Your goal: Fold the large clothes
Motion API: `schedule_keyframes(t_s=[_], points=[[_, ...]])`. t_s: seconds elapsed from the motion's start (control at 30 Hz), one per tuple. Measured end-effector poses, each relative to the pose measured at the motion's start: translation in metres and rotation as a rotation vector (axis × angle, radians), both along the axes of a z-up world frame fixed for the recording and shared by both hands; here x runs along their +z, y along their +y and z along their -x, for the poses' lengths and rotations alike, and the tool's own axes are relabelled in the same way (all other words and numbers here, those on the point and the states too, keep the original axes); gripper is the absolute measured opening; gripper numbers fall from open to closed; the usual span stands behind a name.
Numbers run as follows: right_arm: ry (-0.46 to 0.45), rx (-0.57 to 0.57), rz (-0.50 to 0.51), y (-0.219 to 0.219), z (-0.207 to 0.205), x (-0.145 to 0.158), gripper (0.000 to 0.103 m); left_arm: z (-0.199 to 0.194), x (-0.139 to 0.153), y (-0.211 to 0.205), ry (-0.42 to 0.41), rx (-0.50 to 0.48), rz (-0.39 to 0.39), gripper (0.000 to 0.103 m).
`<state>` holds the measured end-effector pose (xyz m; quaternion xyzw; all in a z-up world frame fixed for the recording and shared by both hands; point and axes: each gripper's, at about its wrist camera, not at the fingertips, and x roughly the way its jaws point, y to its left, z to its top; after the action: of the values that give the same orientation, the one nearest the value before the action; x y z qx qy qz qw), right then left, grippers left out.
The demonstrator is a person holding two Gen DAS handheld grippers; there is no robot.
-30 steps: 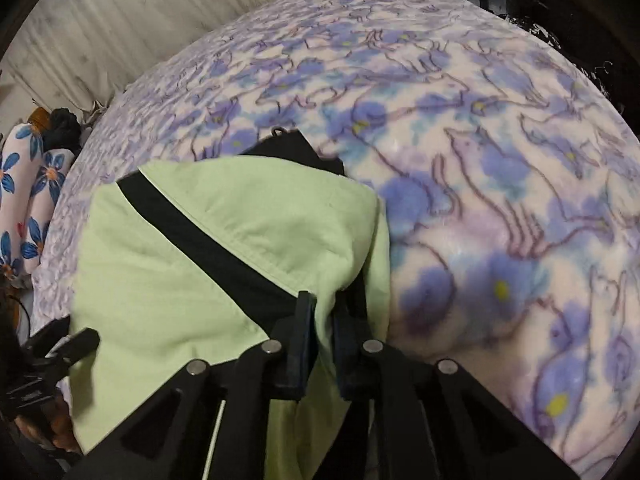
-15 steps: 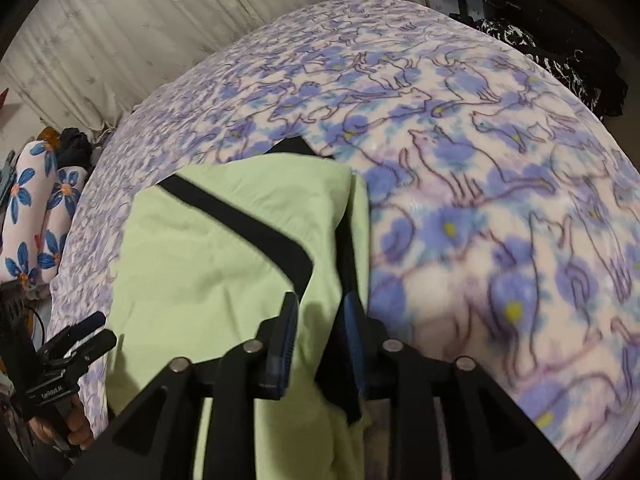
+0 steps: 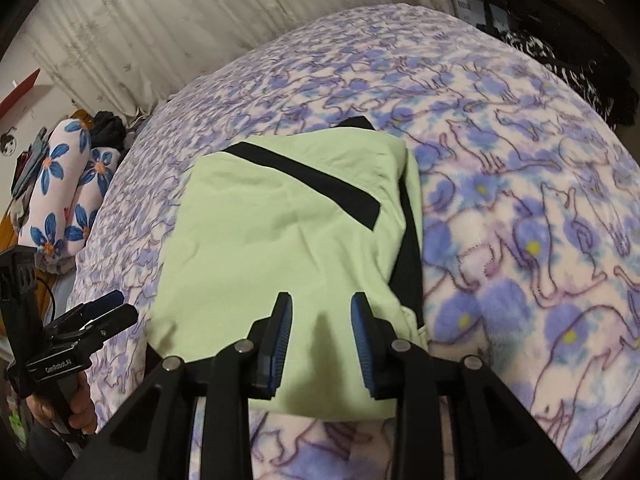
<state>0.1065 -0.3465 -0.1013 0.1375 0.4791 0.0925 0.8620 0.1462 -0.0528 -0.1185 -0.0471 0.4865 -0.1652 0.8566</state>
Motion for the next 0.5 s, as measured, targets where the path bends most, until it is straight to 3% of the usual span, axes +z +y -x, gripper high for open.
schedule_keyframes(t_s=[0.2, 0.33, 0.5], points=[[-0.043, 0.034, 0.049, 0.012, 0.009, 0.019, 0.05, 0.008, 0.002, 0.006, 0.019, 0.007, 0.024, 0.085], [-0.069, 0.042, 0.073, 0.016, 0.011, 0.026, 0.071, 0.009, 0.002, 0.013, 0.029, 0.009, 0.09, 0.085], [-0.03, 0.024, 0.087, 0.012, 0.0, 0.01, 0.074, -0.002, -0.014, 0.02, 0.082, 0.045, 0.139, 0.085]])
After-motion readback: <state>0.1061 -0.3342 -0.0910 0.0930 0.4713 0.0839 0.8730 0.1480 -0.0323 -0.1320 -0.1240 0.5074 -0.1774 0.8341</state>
